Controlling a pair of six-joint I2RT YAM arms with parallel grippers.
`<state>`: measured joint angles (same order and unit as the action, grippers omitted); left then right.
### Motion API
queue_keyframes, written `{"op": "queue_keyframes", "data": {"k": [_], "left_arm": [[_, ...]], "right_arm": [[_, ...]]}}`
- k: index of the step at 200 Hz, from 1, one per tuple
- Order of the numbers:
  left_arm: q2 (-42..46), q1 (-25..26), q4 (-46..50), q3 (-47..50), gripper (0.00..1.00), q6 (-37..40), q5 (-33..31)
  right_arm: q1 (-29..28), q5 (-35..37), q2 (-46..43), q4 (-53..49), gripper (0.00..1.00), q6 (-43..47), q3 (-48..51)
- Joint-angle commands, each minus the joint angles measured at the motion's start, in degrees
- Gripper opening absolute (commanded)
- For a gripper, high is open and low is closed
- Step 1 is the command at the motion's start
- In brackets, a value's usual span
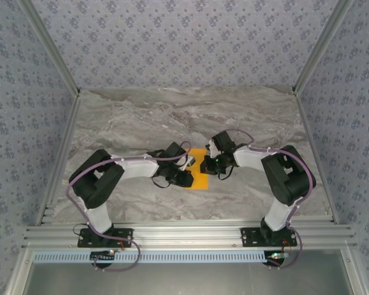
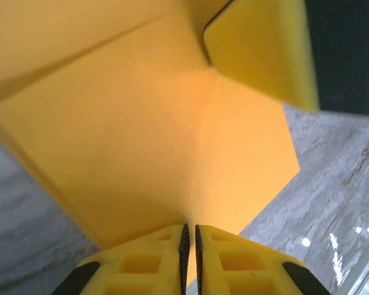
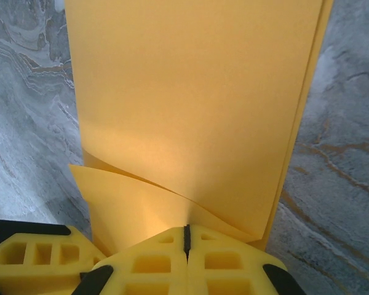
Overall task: Fold a paper plane with a square sheet of paper (fold left side to right side)
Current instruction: Fold the triangle a second time at the center of the table.
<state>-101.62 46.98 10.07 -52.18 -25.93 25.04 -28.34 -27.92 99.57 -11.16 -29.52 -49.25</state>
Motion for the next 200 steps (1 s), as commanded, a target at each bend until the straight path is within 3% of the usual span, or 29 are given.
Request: {"op": "queue_keyframes", "data": {"k": [1, 125, 165, 200], "left_arm": [[1.6, 0.3, 7.3, 4.2, 0.13, 0.9, 0.4], [9.4, -2.8, 9.1, 7.2, 0.11, 1.4, -0.3], [14.2, -5.4, 4.4, 7.0, 0.26, -2.2, -0.5], [14.5, -7.9, -5.9, 7.3, 0.42, -8.1, -0.7]], "right_arm": [[0.4, 4.7, 2.6, -5.6, 0.07, 0.7, 0.5], [0.3, 1.5, 1.3, -2.3, 0.07, 0.2, 1.5], [0.7, -2.1, -3.0, 4.8, 0.14, -1.5, 3.2], [2.2, -1.2, -9.6, 8.1, 0.30, -1.9, 5.9]]}}
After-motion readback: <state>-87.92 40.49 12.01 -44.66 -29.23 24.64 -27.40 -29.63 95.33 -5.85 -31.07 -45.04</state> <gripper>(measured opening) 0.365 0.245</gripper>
